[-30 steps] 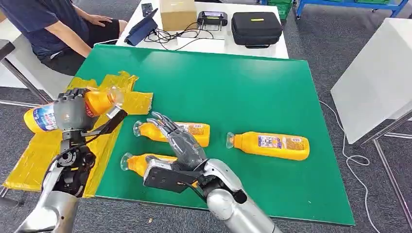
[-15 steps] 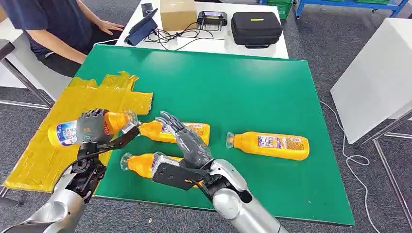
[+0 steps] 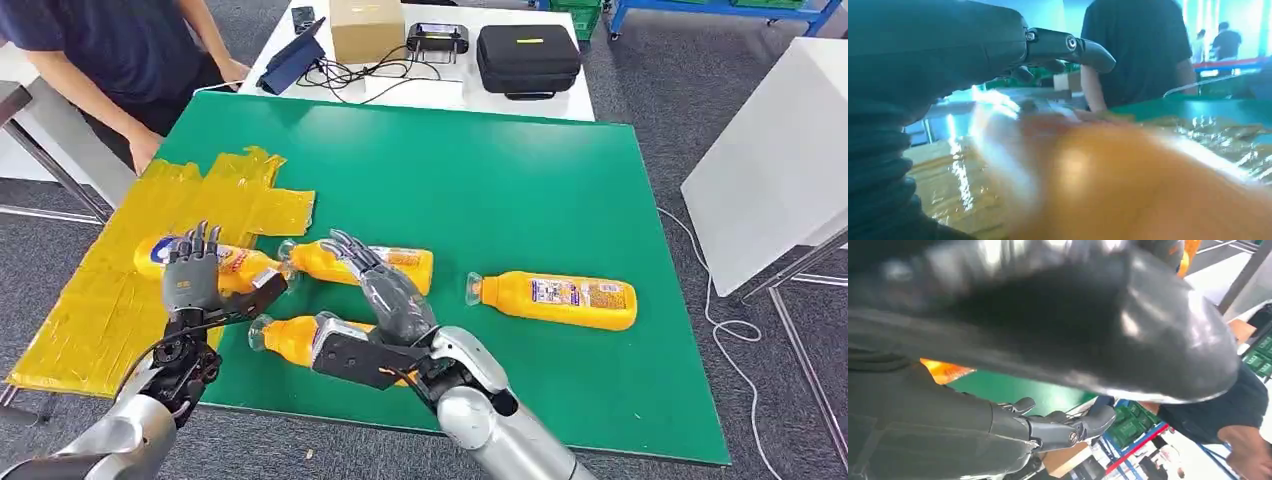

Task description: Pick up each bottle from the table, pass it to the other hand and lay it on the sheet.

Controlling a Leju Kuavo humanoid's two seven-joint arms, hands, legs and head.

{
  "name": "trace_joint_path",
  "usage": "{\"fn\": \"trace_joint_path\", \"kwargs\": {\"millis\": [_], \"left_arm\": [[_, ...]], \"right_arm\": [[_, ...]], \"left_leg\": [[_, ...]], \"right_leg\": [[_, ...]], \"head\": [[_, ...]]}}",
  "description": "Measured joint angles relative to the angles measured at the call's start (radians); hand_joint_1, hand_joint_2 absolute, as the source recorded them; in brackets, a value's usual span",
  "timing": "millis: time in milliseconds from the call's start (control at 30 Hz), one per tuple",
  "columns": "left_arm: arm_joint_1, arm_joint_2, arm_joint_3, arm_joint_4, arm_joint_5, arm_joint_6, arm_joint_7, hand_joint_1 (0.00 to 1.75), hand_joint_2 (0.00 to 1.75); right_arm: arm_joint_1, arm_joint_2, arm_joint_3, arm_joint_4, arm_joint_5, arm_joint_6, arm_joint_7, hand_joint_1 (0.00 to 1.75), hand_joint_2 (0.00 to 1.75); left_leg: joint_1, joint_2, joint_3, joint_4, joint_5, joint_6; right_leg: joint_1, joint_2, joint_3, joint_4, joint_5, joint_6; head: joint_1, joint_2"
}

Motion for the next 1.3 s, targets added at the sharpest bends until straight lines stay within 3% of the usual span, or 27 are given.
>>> {"fn": "trace_joint_path", "kwargs": {"millis": [233, 267, 433, 667, 800, 1000, 1300], "left_arm": [[-0.024, 0.000, 0.000, 0.031, 0.017, -0.011, -0.006, 0.00, 0.00], [-0.026, 0.000, 0.000, 0.034, 0.022, -0.013, -0.008, 0.00, 0.00], [-0.038, 0.000, 0.015, 0.043, 0.108, -0.026, -0.046, 0.00, 0.00], [-0.065, -0.008, 0.128, 0.017, 0.480, 0.022, -0.330, 0.00, 0.00], [-0.063, -0.028, 0.190, -0.079, 0.825, -0.035, -0.493, 0.00, 0.00], [-0.045, -0.039, 0.193, -0.245, 1.102, -0.086, -0.518, 0.00, 0.00], [-0.043, -0.042, 0.144, -0.293, 1.193, -0.064, -0.544, 0.00, 0.00]], "right_arm": [[0.000, -0.013, 0.000, 0.000, 0.008, -0.001, 0.009, 0.00, 0.00], [0.000, -0.014, 0.000, 0.000, 0.013, 0.002, 0.015, 0.00, 1.75], [-0.007, -0.015, 0.004, 0.024, 0.092, 0.053, 0.094, 0.00, 1.75], [-0.037, 0.003, 0.027, 0.164, 0.146, 0.061, 0.123, 0.00, 1.75], [-0.047, 0.023, 0.042, 0.244, 0.173, 0.064, 0.132, 0.00, 1.75], [-0.049, 0.053, 0.085, 0.356, 0.204, 0.083, 0.161, 0.00, 1.75], [-0.076, 0.082, 0.132, 0.435, 0.163, 0.110, 0.171, 0.00, 1.75]], "left_leg": [[0.000, 0.000, 0.000, 0.000, 0.000, 0.000], [0.000, 0.000, 0.000, 0.000, 0.000, 0.000], [0.000, 0.000, 0.000, 0.000, 0.000, 0.000], [0.000, 0.000, 0.000, 0.000, 0.000, 0.000], [0.000, 0.000, 0.000, 0.000, 0.000, 0.000], [0.000, 0.000, 0.000, 0.000, 0.000, 0.000], [0.000, 0.000, 0.000, 0.000, 0.000, 0.000]], "right_leg": [[0.000, 0.000, 0.000, 0.000, 0.000, 0.000], [0.000, 0.000, 0.000, 0.000, 0.000, 0.000], [0.000, 0.000, 0.000, 0.000, 0.000, 0.000], [0.000, 0.000, 0.000, 0.000, 0.000, 0.000], [0.000, 0.000, 0.000, 0.000, 0.000, 0.000], [0.000, 0.000, 0.000, 0.000, 0.000, 0.000], [0.000, 0.000, 0.000, 0.001, 0.000, 0.000]], "head": [[0.000, 0.000], [0.000, 0.000], [0.000, 0.000], [0.000, 0.000], [0.000, 0.000], [0.000, 0.000], [0.000, 0.000]]}}
